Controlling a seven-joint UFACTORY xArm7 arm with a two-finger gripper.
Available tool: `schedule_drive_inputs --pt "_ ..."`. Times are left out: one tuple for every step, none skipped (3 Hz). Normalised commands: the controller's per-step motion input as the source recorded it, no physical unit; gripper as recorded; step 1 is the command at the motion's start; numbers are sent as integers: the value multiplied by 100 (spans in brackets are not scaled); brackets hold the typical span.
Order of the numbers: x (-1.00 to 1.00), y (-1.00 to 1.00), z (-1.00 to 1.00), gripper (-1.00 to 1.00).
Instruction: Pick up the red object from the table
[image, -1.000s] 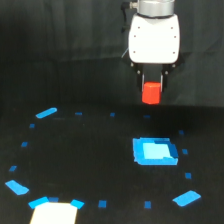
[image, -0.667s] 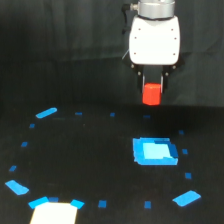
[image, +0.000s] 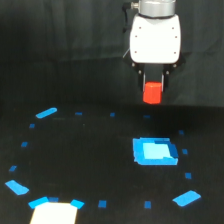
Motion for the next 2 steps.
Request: schedule_drive_inputs --pt "-25 39 10 -100" --pt "3 -7 24 -100"
